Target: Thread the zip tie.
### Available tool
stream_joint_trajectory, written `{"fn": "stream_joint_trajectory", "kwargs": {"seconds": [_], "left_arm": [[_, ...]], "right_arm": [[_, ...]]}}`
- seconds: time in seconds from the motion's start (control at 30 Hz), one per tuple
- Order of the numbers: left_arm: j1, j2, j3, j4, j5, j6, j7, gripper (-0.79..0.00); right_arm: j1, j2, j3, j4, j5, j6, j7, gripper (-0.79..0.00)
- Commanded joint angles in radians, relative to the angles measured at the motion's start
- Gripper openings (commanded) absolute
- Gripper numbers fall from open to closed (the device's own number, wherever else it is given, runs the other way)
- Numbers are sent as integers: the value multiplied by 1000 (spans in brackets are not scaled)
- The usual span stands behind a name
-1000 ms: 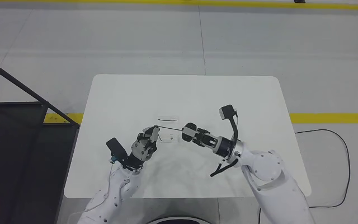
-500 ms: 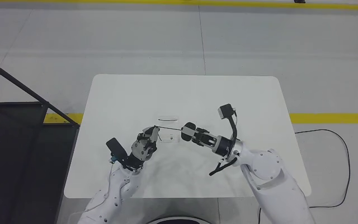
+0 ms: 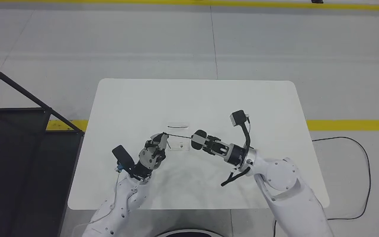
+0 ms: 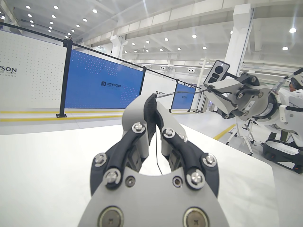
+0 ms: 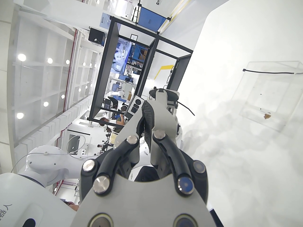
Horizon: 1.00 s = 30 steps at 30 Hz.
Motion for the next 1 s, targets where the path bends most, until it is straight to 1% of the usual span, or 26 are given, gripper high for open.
{"fn": "stream_joint_trajectory", "kwargs": {"seconds": [0.0, 0.97], "left_arm": [[0, 0, 0, 0, 0, 0, 0, -785], [0, 0, 0, 0, 0, 0, 0, -785]], "right_arm": [[1, 0, -1, 0, 0, 1, -1, -785], [10, 1, -5, 13, 20, 0, -6, -785]]}}
